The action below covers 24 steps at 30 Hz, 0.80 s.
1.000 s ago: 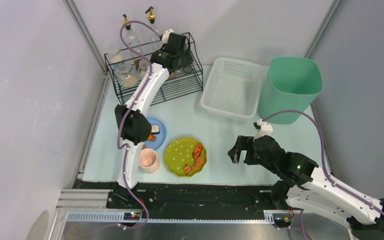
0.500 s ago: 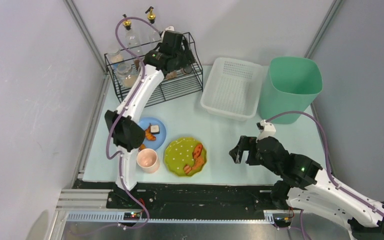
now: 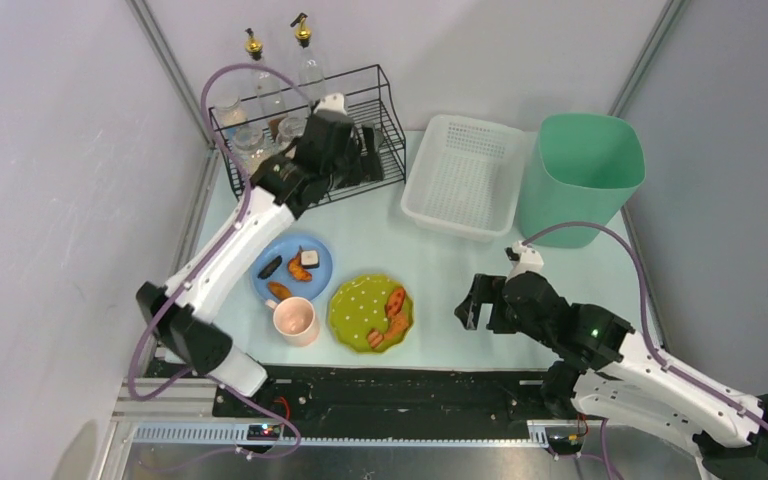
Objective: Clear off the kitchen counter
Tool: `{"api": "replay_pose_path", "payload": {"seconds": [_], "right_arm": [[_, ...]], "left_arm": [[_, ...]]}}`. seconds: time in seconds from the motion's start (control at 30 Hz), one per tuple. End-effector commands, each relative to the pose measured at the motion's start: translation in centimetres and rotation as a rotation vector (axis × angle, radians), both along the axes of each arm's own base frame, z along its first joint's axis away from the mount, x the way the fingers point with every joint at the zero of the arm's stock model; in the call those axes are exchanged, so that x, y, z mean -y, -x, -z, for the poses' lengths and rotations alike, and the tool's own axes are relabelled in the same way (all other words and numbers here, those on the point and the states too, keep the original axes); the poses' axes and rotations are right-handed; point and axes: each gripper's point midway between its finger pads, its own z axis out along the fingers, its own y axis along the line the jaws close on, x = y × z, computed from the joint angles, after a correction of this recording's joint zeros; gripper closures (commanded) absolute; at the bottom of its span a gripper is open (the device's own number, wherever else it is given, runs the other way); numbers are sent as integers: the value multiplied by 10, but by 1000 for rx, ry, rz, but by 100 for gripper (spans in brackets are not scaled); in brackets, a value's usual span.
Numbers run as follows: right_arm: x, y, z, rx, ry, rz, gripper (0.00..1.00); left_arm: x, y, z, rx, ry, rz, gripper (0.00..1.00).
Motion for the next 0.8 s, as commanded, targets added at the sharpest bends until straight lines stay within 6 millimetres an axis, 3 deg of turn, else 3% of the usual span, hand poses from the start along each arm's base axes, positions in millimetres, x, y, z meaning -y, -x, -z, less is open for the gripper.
{"api": "replay_pose_path", "payload": {"seconds": [0.0,0.03,0.07,0.1,0.13,0.23,0.27,0.3,0.33,0.37,0.4,0.43,0.63,0.77], "right_arm": [[-14,0,0,-30,-29,-15,1],[-17,-1,1,-34,-30,-16,1],[-20,-1,1,-35,-37,-20,2],[-22,-2,2,-41,-35,-21,2],[-25,-2,1,-40,-42,-24,2],[-32,-4,8,-58,-32,-26,3],[-36,-5,11,-63,-27,-28,4],[-38,-5,13,-69,-27,-29,4],[-43,-6,15,-72,-30,-30,5],[-46,-6,16,-73,-32,-36,5],[-50,-8,19,-75,-37,-36,6],[-53,-8,20,-74,-42,-39,7],[-71,-18,31,-74,-68,-29,13],[-83,-24,48,-96,-53,-25,21]], "left_arm": [[-13,34,13,35,-22,15,7],[-17,45,5,59,7,18,7],[-21,54,24,28,-8,20,6],[-24,64,17,53,29,22,6],[-27,74,36,23,16,26,6],[-39,105,47,40,70,35,1],[-43,115,39,70,98,44,1],[-47,121,51,53,92,44,0],[-52,130,43,80,120,51,0],[-56,135,53,66,121,52,0],[-60,144,46,93,153,64,0],[-61,149,55,79,157,67,0],[-75,179,61,104,195,113,0],[-71,199,69,61,193,207,0]]}}
